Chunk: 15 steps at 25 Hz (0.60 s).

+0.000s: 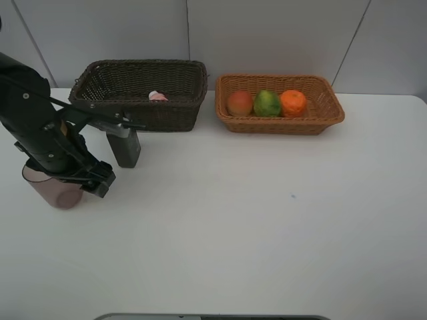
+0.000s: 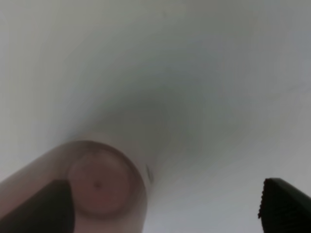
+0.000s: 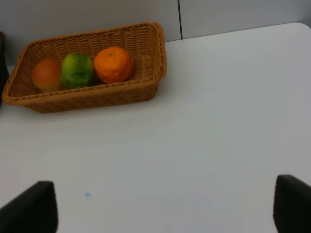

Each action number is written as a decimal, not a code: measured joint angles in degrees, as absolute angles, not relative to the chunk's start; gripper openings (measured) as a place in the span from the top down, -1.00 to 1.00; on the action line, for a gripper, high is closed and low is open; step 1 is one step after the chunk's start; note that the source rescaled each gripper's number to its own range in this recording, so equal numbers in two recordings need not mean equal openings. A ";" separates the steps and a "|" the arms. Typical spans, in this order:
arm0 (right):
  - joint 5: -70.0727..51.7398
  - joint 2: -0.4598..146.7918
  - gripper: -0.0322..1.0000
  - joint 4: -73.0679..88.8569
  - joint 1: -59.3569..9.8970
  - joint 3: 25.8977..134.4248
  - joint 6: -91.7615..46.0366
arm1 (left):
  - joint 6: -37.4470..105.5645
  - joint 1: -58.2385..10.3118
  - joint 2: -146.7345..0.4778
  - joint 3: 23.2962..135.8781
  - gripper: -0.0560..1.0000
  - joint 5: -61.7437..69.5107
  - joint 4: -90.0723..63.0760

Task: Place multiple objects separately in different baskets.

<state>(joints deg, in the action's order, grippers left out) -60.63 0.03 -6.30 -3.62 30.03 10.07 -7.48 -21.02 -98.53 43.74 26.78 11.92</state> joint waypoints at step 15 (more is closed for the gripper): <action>-60.63 0.03 -0.92 -6.30 -3.62 30.03 10.07 | -7.48 -21.02 -99.70 43.74 0.13 24.81 12.14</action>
